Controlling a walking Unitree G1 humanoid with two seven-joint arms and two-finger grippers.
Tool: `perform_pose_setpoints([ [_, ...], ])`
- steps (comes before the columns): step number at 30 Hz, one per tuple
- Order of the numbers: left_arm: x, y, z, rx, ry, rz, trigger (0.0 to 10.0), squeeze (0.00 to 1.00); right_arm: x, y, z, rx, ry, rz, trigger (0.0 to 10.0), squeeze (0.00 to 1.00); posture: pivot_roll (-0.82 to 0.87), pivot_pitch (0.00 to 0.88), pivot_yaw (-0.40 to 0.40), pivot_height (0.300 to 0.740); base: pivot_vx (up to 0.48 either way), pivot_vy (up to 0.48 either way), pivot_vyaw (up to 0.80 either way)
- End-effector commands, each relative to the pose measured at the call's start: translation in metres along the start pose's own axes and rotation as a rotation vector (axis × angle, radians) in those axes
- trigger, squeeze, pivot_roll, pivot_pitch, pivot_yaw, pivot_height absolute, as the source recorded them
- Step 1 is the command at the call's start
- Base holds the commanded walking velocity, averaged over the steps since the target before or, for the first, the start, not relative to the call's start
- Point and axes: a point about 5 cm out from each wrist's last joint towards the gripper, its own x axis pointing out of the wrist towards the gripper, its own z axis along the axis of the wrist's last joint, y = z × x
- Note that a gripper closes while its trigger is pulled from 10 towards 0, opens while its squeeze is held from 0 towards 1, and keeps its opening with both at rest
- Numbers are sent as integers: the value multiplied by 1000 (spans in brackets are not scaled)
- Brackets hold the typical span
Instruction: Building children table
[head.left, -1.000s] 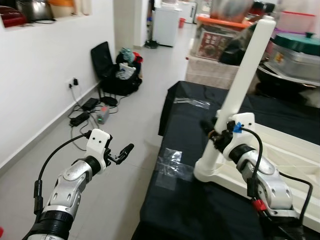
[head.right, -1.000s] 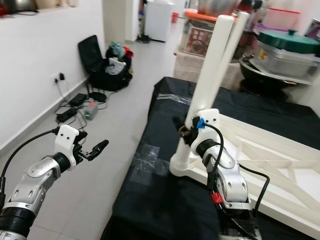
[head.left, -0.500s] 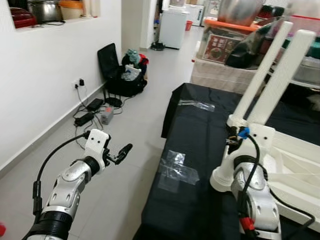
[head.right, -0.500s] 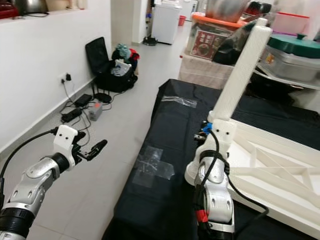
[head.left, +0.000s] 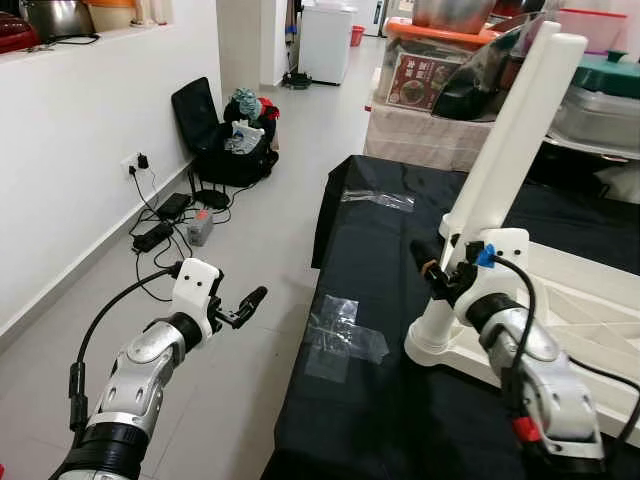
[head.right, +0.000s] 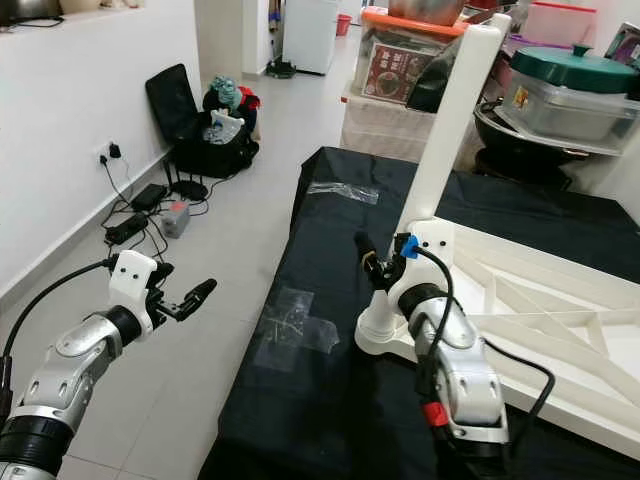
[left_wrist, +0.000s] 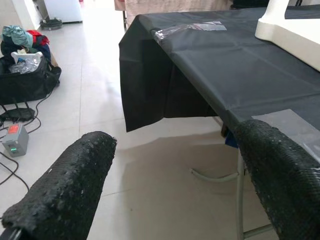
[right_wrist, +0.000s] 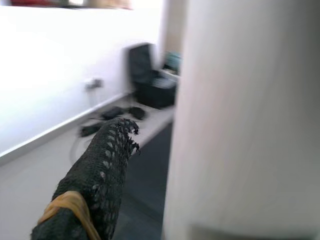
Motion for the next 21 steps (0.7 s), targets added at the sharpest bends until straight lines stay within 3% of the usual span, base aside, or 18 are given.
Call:
perform_pose_setpoints([
  [1,1,-1,-2,1,10,-6,10000,0,4,15,5,-5,-40,119,10000,0,64,0,-115,740,0,0,0],
  [3,2,-1,-1,2,8,-5,10000,0,4,15,6,-14,-39,145,10000,0,64,0,-115,740,0,0,0],
  [4,2,0,-1,3,6,-4,10000,0,5,13,7,-12,-43,161,7922,0,67,0,-119,740,0,0,0],
  [6,1,-1,-1,3,5,-2,10000,0,7,12,9,-1,-49,176,7686,0,75,0,-124,740,0,0,0],
  [7,0,-1,-1,3,5,-1,10000,0,9,11,11,6,-53,193,6000,0,76,0,-124,740,0,0,0],
  [9,0,-1,-1,3,5,-1,10000,0,9,11,11,6,-53,193,6000,0,76,0,-124,740,0,0,0],
  [10,-1,-1,-2,2,6,1,10000,0,9,11,11,8,-54,201,2196,0,76,0,-123,740,0,0,0],
  [11,-2,-1,-3,1,7,1,10000,0,10,8,10,21,-55,163,0,0,75,0,-121,740,0,0,0],
  [12,-2,-1,-3,1,7,1,10000,0,10,8,10,21,-55,163,0,0,75,0,-121,740,0,0,0],
  [14,-2,-1,-3,1,9,-1,10000,0,11,-4,1,31,4,13,0,0,66,0,-115,740,0,0,0],
  [15,-2,-1,-3,1,9,-1,10000,0,11,-4,1,31,4,13,0,0,66,0,-115,740,0,0,0],
  [16,-1,-1,-3,1,9,-2,10000,0,12,-13,-7,8,61,-92,0,0,66,0,-115,740,0,0,0],
  [17,-1,-1,-3,1,9,-2,10000,0,12,-13,-7,8,61,-92,0,0,66,0,-115,740,0,0,0],
  [18,0,-1,-2,2,9,-4,10000,0,10,-30,-18,-44,149,-300,0,0,57,0,-111,740,0,0,0],
  [20,0,-1,-2,2,9,-4,10000,0,10,-30,-18,-44,149,-300,0,0,57,0,-111,740,0,0,0],
  [21,1,-2,-2,0,8,-6,10000,0,1,-51,-28,-40,202,-581,0,0,57,0,-112,740,0,0,0],
])
